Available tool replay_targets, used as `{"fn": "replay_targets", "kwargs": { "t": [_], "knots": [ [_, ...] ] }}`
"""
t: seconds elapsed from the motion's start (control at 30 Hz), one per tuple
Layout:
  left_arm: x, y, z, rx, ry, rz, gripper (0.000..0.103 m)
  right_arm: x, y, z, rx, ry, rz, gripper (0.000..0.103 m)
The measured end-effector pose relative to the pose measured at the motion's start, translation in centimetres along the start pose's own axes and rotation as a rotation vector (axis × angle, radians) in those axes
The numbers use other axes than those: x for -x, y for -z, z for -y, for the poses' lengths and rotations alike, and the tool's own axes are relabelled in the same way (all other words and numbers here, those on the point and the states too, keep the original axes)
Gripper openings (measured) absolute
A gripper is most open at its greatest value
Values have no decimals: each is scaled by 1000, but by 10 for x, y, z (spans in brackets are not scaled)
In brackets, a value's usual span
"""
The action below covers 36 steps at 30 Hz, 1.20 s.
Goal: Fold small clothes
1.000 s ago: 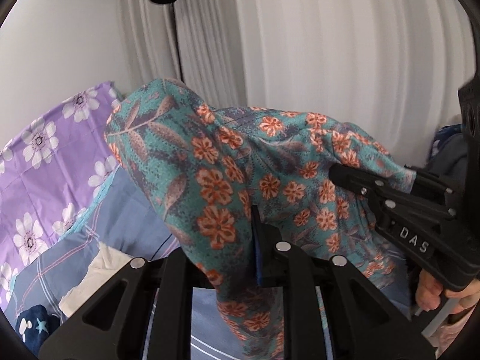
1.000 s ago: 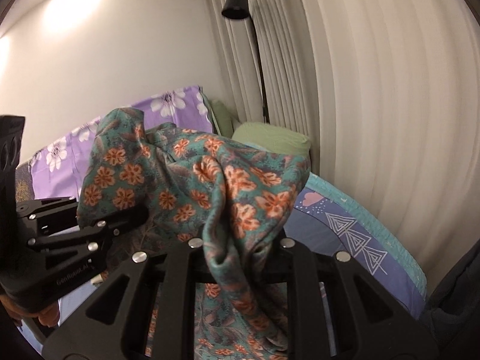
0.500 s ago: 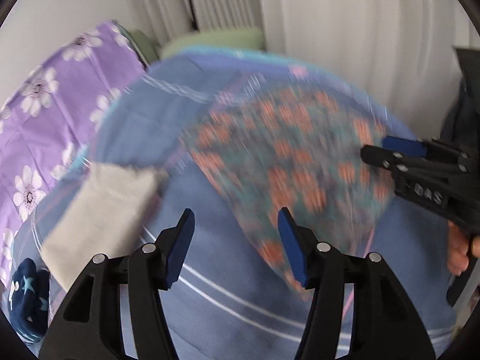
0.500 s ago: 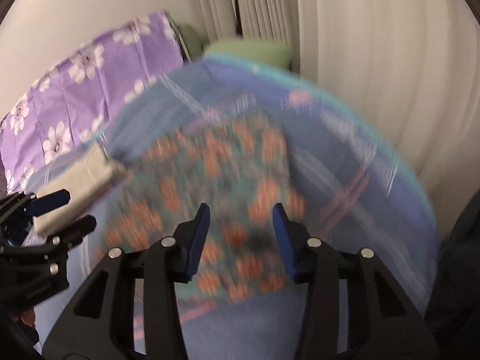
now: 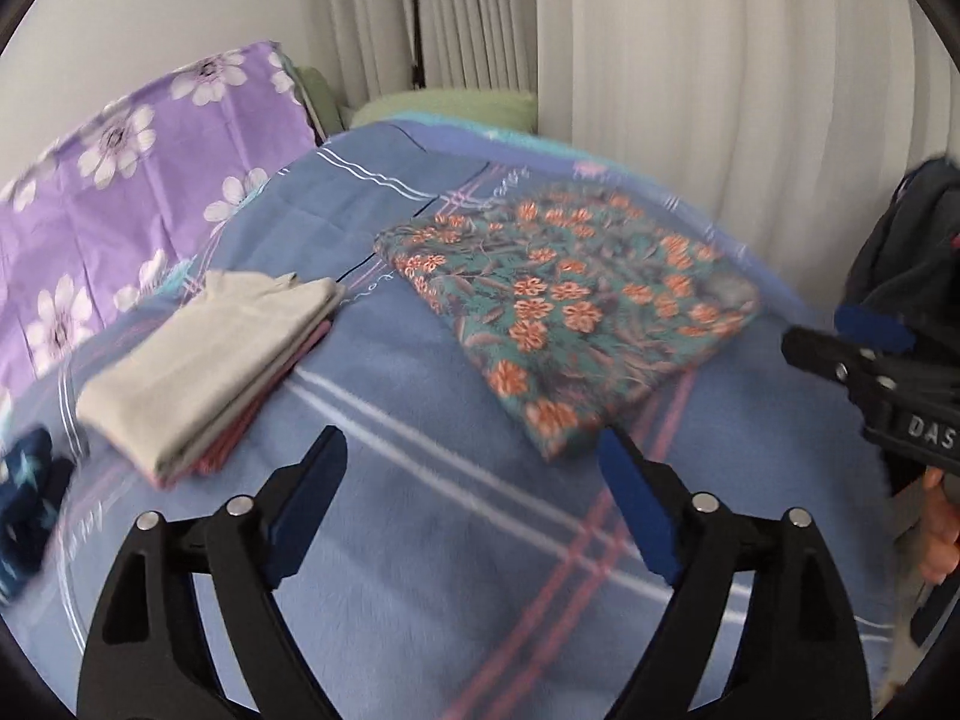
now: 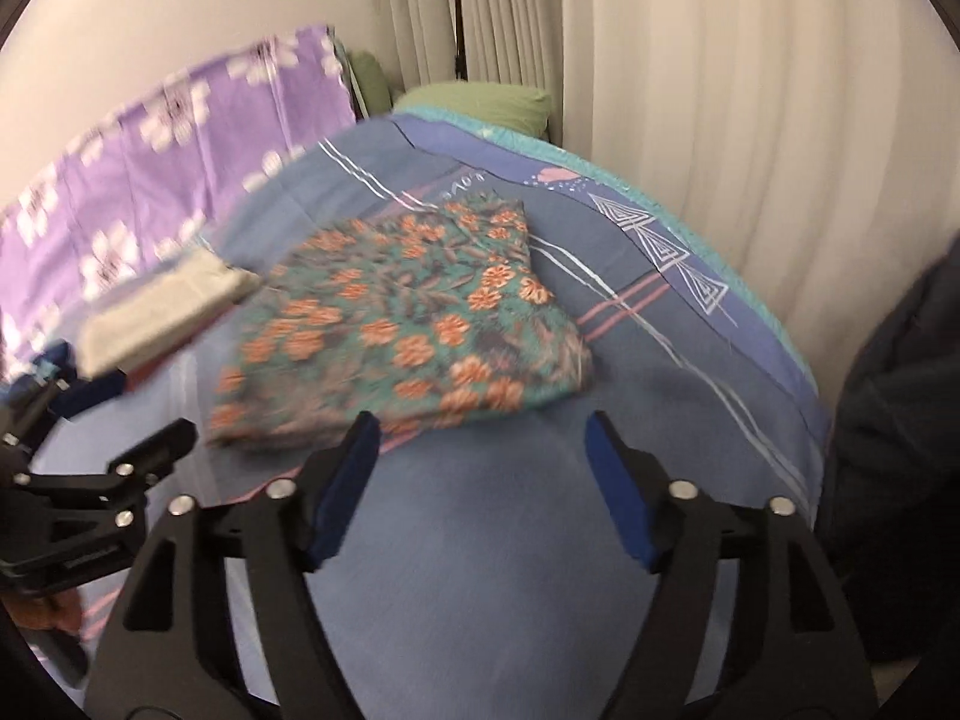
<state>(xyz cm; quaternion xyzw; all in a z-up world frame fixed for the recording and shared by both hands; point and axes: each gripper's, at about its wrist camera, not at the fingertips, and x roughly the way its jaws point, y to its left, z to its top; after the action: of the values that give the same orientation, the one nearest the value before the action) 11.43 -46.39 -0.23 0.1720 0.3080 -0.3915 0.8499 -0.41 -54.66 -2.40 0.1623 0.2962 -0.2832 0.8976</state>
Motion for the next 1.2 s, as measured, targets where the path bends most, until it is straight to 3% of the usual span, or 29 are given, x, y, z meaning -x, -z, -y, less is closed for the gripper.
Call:
{"fn": "replay_targets", "kwargs": {
  "t": [0.2,0.43,0.6,0.9,1.2],
  "knots": [
    [76,32,-12,122,39,107,99,73,19,-22,31,-1,69,89],
    [148,55,-10,111,-12,195,101,134,35,-49,87,-18,128,94],
    [180,68,-2,78,-24,211,101,165,52,-58,106,-20,139,97],
    [216,94,9,63,-39,180,101,180,80,-60,125,-7,97,98],
    [226,107,6,63,-57,174,102,174,84,-63,90,18,56,98]
  ]
}}
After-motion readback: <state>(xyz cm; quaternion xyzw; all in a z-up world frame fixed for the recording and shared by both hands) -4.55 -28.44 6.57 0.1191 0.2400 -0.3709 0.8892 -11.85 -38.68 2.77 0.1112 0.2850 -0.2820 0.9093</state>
